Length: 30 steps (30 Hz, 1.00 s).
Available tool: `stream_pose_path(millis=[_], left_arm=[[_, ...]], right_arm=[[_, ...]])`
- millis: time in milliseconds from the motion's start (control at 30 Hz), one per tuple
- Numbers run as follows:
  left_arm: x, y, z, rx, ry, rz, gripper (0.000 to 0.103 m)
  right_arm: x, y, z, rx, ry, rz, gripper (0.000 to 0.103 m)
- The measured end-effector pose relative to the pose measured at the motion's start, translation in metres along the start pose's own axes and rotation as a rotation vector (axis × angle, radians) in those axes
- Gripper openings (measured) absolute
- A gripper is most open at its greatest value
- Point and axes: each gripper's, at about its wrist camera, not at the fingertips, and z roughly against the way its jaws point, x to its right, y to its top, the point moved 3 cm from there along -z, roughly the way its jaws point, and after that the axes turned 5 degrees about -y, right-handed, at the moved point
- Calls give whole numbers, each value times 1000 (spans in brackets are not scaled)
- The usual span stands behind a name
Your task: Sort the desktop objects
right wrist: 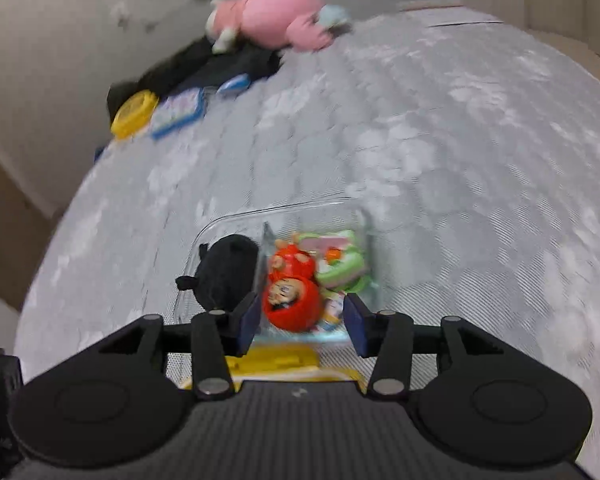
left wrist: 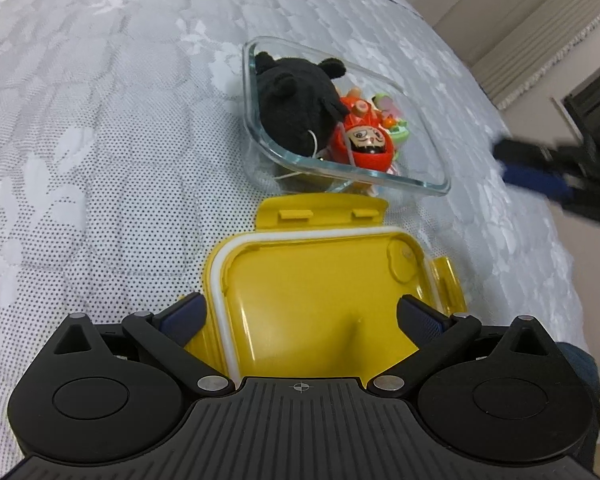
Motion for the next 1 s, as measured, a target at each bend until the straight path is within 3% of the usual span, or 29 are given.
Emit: stream_pose_path(millis=[200,300,367,500,700,1000], left_arm=[[23,-14,-1,41,139,-124,103],[37,-23,-1,80,252,-223,103],[45,-27,0,110,307,-260,103],[54,-32,11,172,347,-268,103],[60,-38,25,236,391,-252,103],[64,-43,27,232,402,-250,103]], right_arm=[[33,-41,4,-12,-46,-68,55],[46,-59,2,-4,-25,-136,65],[56,-69,-2,-12,-11,-176,66],[64,-78,-11,-43,-76,-146,65],[57,-78,-8,-10,-149,-42,66],[41,-84,-6,0,-173,82,71]])
